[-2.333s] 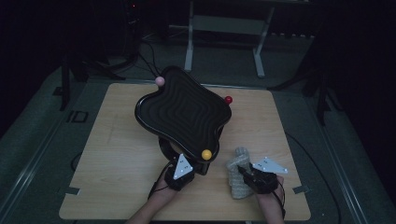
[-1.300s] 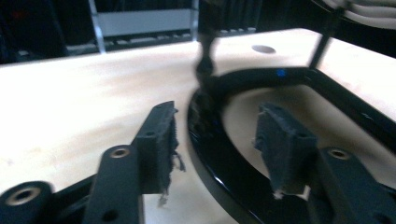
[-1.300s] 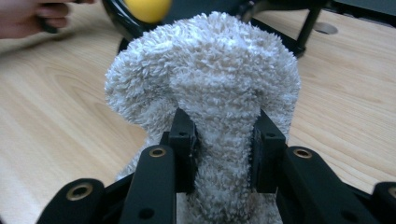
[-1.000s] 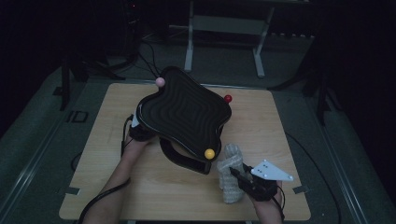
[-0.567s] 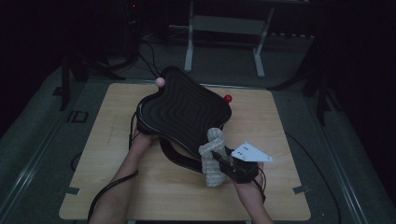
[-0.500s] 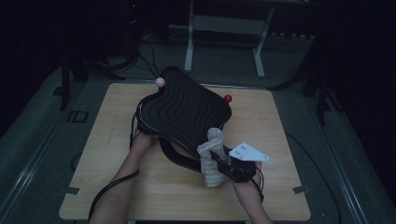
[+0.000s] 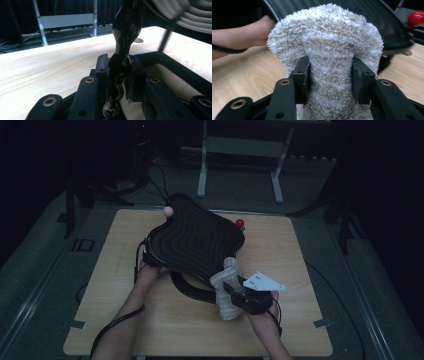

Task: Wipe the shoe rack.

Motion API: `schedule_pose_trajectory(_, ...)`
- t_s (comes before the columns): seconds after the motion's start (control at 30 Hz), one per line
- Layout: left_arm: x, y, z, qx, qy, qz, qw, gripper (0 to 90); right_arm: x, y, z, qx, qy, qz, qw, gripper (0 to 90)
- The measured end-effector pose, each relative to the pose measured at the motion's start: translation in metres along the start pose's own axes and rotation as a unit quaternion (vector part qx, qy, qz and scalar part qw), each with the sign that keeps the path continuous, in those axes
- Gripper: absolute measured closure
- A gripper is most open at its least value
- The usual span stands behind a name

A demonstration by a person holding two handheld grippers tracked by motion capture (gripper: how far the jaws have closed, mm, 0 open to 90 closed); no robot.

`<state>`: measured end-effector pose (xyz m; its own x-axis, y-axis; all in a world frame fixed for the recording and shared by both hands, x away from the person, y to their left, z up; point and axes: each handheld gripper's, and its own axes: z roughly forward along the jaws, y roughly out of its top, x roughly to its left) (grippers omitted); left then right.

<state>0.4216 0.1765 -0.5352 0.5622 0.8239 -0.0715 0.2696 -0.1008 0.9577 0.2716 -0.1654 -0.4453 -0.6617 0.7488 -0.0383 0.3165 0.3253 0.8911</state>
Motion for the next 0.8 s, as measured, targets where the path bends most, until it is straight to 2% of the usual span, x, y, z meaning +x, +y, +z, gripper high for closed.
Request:
schedule_pose_trajectory(0.23, -0.006, -0.007, -0.022, 0.004, -0.029, 0.010, 0.9995, 74.3, -0.024, -0.002, -0.006, -0.001, -0.019, 0.006, 0.9998, 60.1)
schedule_pose_trajectory(0.4, -0.013, -0.012, -0.042, 0.011, -0.051, 0.023, 0.9984, 74.3, -0.039, -0.003, -0.007, -0.003, -0.018, 0.006, 0.9998, 61.8)
schedule_pose_trajectory(0.6, -0.020, -0.017, -0.056, 0.011, -0.066, 0.026, 0.9974, 74.3, -0.052, -0.001, -0.004, 0.000, -0.024, 0.008, 0.9997, 63.7)
schedule_pose_trajectory(0.8, -0.033, -0.021, -0.074, 0.019, -0.081, 0.048, 0.9953, 74.3, -0.062, 0.000, -0.002, -0.002, -0.033, 0.014, 0.9994, 65.6)
